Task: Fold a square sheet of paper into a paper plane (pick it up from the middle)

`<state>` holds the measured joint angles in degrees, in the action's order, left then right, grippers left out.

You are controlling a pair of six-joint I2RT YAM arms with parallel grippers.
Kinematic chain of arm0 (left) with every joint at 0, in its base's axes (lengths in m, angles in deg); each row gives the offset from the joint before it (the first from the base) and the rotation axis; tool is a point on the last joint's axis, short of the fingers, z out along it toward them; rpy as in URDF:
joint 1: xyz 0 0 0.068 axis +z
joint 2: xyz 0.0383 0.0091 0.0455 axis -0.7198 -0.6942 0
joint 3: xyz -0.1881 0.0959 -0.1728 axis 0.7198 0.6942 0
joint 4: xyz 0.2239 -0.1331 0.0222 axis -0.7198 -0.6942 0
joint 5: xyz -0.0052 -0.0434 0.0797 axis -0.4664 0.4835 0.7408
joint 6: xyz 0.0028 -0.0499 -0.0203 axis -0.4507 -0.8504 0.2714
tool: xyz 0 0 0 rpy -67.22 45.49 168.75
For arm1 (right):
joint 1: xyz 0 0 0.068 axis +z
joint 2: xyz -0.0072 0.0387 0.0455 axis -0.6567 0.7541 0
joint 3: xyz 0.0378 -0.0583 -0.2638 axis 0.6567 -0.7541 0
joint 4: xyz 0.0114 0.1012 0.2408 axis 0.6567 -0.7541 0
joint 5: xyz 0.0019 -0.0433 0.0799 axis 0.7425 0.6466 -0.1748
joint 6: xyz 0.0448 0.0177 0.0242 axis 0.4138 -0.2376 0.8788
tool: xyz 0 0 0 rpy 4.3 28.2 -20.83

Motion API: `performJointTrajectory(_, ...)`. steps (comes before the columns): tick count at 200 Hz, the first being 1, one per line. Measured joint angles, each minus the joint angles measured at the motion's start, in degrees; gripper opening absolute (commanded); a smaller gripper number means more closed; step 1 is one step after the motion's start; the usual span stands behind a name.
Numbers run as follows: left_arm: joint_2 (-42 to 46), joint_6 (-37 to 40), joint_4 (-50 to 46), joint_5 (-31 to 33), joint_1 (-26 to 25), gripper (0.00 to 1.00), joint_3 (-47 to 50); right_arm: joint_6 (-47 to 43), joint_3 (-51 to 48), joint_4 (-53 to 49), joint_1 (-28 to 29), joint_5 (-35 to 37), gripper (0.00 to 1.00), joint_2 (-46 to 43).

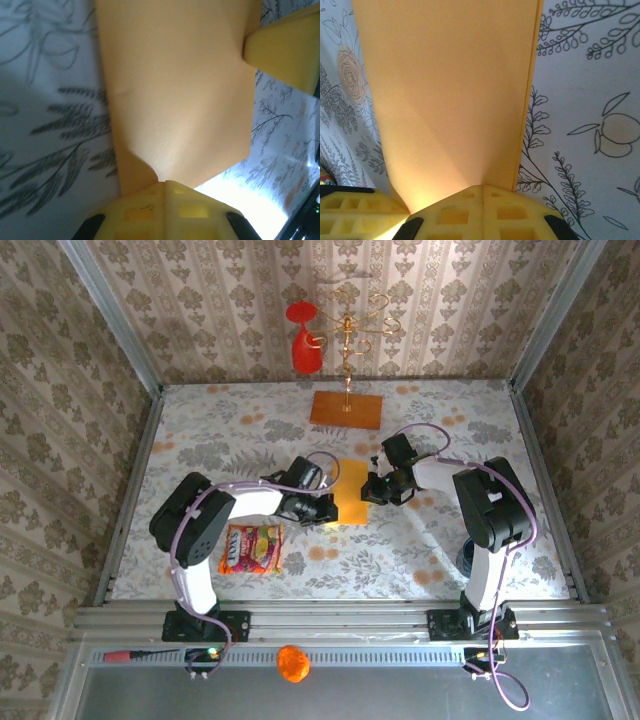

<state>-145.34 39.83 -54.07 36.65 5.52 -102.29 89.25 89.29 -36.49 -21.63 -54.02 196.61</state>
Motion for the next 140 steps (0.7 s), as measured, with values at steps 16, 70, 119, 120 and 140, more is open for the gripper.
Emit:
performJointTrajectory(16, 2.58, 0.04, -0.07, 0.24, 0.35, 0.00, 3.10, 0.04, 0.02, -0.04, 0.17, 0.42, 0.03, -0.11)
performJointTrajectory(70, 16.13, 0.02, -5.99, 5.05, 2.78, 0.00, 10.38, 0.22, 2.16, -2.56, 2.91, 4.72, 0.03, -0.33)
performJointTrajectory(119, 24.00, -1.51, -4.50, 10.19, 5.09, 0.19, 10.36, 1.14, 6.38, -2.97, 6.75, 5.79, 0.03, 2.25)
performJointTrajectory(120, 24.00, -1.62, -4.46, 10.25, 5.14, 0.20, 10.36, 1.18, 6.40, -2.95, 6.80, 5.81, 0.03, 2.25)
performJointTrajectory(140, 23.69, -3.28, -3.15, 11.26, 6.29, 0.29, 10.36, 2.86, 6.43, -2.93, 7.17, 5.81, 0.06, 2.16)
